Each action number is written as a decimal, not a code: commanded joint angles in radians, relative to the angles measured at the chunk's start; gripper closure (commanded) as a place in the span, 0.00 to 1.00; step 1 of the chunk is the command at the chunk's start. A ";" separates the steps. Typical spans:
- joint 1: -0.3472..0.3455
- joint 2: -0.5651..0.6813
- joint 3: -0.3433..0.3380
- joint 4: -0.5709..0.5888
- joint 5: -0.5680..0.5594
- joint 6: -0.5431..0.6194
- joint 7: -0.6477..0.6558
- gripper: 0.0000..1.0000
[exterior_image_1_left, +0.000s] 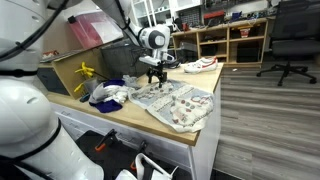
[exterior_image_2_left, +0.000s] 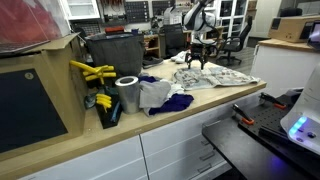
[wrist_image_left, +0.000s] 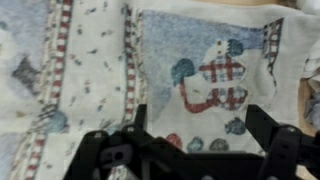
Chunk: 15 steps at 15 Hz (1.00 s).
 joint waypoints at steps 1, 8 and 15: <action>-0.037 -0.044 -0.041 0.006 -0.087 0.004 -0.054 0.00; -0.091 -0.147 -0.093 -0.029 -0.232 -0.002 -0.121 0.00; -0.093 -0.320 -0.103 -0.096 -0.341 -0.045 -0.155 0.00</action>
